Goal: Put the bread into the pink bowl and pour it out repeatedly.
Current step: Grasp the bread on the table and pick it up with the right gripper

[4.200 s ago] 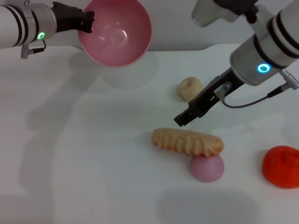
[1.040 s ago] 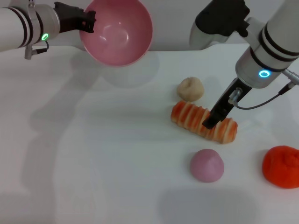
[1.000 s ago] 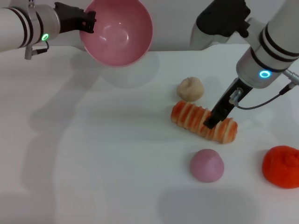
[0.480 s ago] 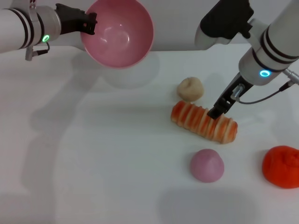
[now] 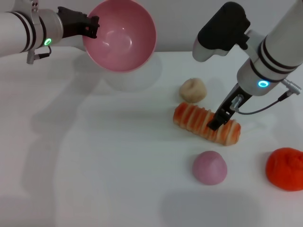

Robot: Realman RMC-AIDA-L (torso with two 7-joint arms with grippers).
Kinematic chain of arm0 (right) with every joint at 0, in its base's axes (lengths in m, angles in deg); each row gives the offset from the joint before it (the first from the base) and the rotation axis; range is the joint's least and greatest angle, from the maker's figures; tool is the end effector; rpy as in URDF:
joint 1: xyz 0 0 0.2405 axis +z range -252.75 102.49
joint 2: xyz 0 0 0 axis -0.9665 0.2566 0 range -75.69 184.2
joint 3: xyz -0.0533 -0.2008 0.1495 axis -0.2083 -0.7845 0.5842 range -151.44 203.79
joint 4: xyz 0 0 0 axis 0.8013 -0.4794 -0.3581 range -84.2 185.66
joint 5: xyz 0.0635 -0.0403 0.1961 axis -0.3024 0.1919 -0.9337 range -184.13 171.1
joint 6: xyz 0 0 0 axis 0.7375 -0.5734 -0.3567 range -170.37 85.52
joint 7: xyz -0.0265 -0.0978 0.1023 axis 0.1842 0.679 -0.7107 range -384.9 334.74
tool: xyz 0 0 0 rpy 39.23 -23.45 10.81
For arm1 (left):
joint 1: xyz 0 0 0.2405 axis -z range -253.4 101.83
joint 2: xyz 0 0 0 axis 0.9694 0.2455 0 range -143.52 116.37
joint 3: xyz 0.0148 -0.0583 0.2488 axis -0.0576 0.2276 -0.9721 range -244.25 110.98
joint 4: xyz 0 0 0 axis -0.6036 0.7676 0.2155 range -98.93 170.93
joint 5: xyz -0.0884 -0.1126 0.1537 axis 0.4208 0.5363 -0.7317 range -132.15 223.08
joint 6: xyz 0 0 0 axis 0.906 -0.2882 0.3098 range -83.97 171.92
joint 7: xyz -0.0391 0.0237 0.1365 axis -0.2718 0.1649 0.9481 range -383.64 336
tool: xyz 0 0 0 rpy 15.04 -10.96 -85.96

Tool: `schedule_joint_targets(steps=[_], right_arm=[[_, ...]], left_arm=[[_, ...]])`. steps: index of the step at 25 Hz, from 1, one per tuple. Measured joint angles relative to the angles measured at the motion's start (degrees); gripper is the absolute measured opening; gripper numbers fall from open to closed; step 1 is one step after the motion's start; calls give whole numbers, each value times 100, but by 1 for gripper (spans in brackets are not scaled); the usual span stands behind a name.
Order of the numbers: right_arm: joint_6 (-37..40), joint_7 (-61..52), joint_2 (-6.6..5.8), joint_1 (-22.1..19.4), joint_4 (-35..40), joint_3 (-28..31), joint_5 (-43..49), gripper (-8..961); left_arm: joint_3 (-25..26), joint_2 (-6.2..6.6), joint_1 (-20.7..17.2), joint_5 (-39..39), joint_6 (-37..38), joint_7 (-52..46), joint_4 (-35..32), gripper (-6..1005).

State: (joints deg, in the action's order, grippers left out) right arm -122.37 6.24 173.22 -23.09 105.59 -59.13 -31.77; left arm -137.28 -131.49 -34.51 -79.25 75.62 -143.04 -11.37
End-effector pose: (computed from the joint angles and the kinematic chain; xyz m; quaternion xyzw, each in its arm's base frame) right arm 0.1549 0.3987 -0.0440 -0.9101 0.2623 -0.2636 0.1830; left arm -0.1974 0.4713 0.0118 -0.8604 -0.2525 -0.0829 0.4347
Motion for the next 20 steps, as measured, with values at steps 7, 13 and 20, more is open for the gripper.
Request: schedule_joint_targets(steps=[7, 13, 20], right_arm=[[210, 11, 3, 7, -207, -95, -48, 631], [425, 31, 4, 35, -492, -162, -55, 631], [658, 71, 4, 68, -745, -172, -81, 630]], left_arm=[[-1, -2, -21, 0, -1, 0, 11, 42], [-19, -2, -24, 0, -1, 2, 17, 42], [-118, -2, -10, 7, -4, 4, 18, 42]])
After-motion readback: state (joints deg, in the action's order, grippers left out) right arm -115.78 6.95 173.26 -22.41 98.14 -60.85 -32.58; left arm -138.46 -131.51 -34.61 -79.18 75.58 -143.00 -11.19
